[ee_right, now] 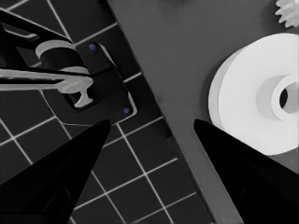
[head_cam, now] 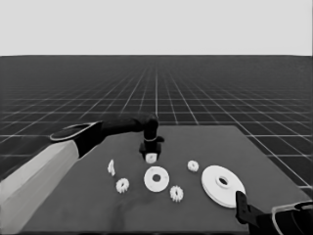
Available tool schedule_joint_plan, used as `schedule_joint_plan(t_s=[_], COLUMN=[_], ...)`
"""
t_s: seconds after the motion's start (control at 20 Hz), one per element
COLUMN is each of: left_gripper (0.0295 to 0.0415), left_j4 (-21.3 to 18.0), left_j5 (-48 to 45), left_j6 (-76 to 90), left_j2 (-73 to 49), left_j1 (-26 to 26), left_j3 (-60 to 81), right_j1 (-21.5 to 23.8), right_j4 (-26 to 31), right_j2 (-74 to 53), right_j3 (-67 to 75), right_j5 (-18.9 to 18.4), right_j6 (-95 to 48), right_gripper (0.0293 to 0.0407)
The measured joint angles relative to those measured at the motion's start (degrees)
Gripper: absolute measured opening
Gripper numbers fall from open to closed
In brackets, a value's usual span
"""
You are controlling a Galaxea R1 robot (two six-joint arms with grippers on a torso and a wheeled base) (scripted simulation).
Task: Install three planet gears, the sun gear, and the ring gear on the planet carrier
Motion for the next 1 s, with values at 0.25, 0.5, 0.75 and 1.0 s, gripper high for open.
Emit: schedule_joint_plan(t_s=[0.25,0.5,0.75,1.0], left_gripper=[0.0312,0.0312,0.0344,0.0385], left_j4=[3.17,6.97,7.23,7.24], left_j5=[-1.37,-3.87,-4.08,-4.10], left_j6=[0.81,3.22,3.40,3.41], left_j2=[1.12,2.62,2.72,2.73], left_j1=[3.11,7.90,8.20,8.21], left_j3=[-2.26,-6.77,-7.15,-7.17], right_j1=[0.00,0.00,0.00,0.00], right_j4=[0.00,0.00,0.00,0.00], right_j2=[0.00,0.00,0.00,0.00], right_j3=[0.00,0.00,0.00,0.00], right_j5=[0.00,0.00,0.00,0.00], right_j6=[0.00,0.00,0.00,0.00], right_gripper=[0.0385,0.0385,0.0385,0.0385])
